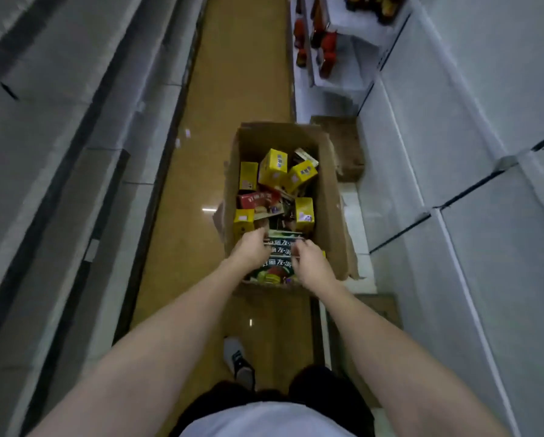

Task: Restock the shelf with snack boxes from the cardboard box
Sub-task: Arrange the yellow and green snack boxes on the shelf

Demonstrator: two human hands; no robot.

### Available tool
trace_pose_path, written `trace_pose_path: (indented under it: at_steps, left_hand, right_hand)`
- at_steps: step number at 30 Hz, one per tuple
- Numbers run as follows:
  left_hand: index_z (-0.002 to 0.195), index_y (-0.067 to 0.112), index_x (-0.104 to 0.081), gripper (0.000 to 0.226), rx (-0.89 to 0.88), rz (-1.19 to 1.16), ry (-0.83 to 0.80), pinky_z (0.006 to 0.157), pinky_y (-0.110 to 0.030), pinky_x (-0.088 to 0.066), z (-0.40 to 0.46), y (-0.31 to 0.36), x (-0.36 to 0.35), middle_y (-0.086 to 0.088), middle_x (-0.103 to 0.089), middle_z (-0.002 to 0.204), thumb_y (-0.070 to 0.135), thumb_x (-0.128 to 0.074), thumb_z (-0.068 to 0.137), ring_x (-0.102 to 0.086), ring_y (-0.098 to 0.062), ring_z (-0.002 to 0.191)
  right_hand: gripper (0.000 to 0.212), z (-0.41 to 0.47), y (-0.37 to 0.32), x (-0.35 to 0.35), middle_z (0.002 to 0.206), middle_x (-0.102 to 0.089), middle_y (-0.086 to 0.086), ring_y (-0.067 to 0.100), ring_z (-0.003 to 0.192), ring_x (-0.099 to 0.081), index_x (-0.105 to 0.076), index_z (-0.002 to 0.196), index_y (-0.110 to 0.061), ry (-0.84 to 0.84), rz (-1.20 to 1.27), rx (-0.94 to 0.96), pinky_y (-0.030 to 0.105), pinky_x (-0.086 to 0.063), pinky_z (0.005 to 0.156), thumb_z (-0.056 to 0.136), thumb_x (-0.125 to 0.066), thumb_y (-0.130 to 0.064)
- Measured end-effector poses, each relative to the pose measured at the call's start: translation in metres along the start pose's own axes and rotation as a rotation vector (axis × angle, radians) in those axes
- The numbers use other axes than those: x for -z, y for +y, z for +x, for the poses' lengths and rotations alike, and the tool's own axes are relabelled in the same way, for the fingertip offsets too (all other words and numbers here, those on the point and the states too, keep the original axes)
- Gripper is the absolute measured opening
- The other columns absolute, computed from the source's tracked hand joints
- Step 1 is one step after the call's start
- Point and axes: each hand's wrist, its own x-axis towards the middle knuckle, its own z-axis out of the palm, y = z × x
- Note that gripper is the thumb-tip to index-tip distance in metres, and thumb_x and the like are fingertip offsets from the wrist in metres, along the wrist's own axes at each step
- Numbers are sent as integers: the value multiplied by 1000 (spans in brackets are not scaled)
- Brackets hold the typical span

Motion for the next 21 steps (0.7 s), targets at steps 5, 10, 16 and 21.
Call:
trace_pose_path:
  at_steps: [5, 10, 16, 21]
  left_hand:
    - [128, 16, -55, 33, 60, 20, -55, 90, -40, -53, 28, -1, -11, -9, -62, 123, 19, -54, 95, -61, -27, 109]
    - [125, 10, -55, 32, 92, 16, -133, 94, -39, -50, 58, -7, -29, -11, -63, 126, 17, -56, 94, -59, -29, 113]
    - [124, 9, -56, 32, 191, 32, -207, 90, -38, -49, 85, -20, -39, -13, -62, 122, 13, -55, 92, -58, -32, 112]
    - [119, 15, -51, 29, 223, 164, -320, 87, -46, -51, 113, -27, -56, -11, -57, 119, 10, -55, 90, -58, -32, 107]
  right_hand:
    - [18, 17, 19, -3, 115, -55, 5, 24, 108, -55, -57, 113, -18, -27, 28, -73, 40, -50, 92, 96, -56, -20]
    - [20, 54, 45, -4, 117, -54, 7, 26, 110, -53, -58, 116, -15, -104, 26, -81, 38, -47, 92, 97, -54, -18]
    - [37, 109, 54, -21, 126, -50, 12, 32, 118, -49, -49, 131, -9, -404, -52, -9, 40, -47, 94, 96, -56, -20]
    - [44, 142, 60, -46, 130, -49, 14, 33, 120, -48, -49, 133, -9, -552, -127, 83, 42, -46, 98, 93, -62, -23]
